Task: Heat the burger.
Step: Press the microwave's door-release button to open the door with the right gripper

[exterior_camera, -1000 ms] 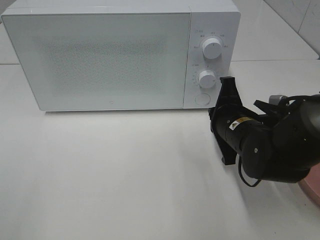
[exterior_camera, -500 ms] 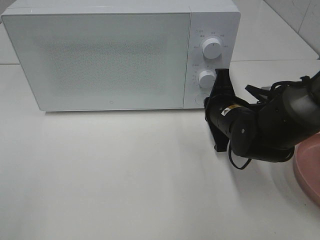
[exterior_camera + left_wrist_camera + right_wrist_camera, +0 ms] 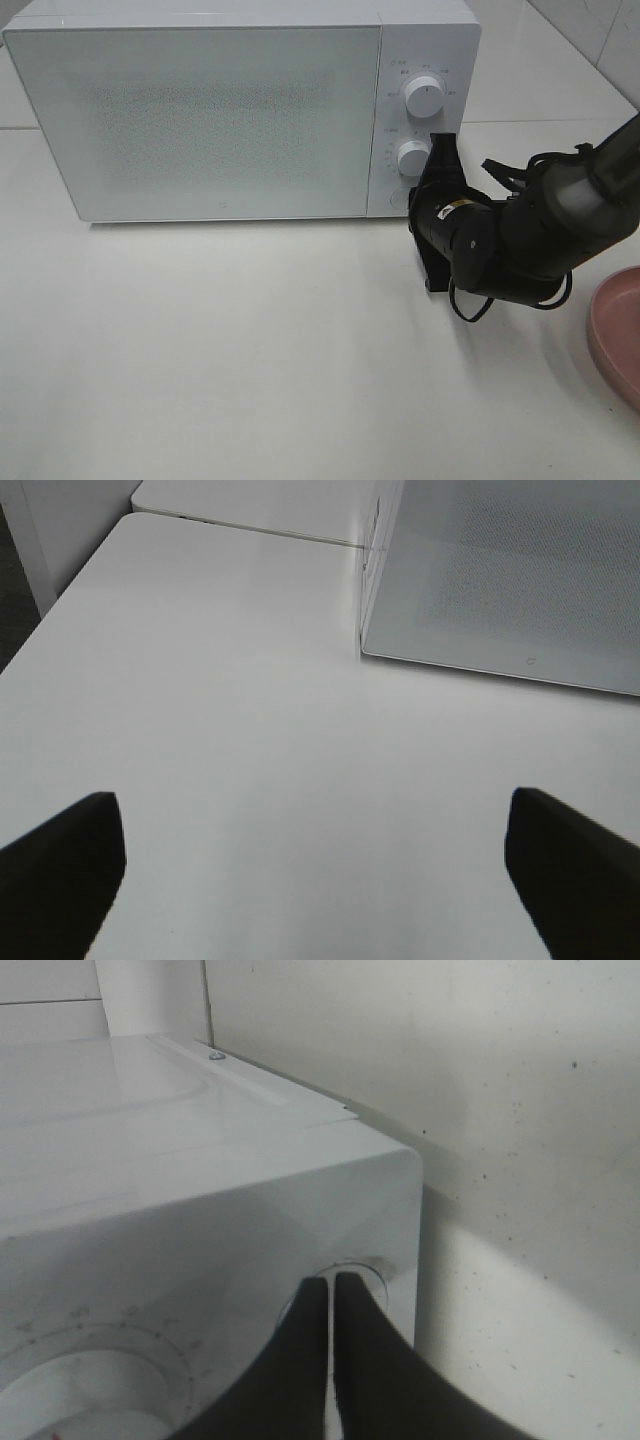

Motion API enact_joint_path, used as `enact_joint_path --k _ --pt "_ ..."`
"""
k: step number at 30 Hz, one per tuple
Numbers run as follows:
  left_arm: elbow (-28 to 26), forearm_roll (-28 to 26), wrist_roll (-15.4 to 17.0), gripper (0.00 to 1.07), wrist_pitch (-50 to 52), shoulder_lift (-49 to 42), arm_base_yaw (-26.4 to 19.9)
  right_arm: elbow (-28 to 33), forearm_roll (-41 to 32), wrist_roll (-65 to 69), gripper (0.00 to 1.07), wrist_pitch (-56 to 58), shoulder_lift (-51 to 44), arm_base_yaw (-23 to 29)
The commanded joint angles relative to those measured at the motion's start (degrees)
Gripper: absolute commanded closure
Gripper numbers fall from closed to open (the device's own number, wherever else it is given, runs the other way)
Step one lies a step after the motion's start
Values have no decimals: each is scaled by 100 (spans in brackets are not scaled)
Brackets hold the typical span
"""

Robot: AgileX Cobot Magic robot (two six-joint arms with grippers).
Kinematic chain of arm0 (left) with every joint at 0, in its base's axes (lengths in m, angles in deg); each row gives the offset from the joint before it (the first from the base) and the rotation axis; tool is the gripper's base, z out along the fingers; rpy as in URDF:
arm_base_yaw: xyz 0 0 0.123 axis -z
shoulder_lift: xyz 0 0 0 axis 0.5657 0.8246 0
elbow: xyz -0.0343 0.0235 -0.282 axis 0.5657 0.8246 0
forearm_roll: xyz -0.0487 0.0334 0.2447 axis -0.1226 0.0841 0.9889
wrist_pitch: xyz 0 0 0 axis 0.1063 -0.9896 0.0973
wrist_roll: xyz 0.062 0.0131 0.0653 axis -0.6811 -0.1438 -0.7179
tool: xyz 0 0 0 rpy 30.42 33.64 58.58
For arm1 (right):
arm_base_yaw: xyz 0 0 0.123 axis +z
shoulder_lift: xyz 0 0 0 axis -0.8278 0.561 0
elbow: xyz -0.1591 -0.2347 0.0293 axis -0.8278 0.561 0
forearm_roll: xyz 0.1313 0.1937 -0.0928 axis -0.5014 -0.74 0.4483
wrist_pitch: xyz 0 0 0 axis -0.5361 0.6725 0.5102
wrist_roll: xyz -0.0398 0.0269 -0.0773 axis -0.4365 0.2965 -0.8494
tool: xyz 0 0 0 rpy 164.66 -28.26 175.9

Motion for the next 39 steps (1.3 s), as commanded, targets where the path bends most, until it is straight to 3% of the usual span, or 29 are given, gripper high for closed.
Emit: enact_joint_path --k 1,39 --pt "11 -17 0 9 57 -120 -17 -115 132 17 107 80 86 -29" --pt "11 -17 0 9 57 -120 -17 -350 292 -29 107 201 29 -29"
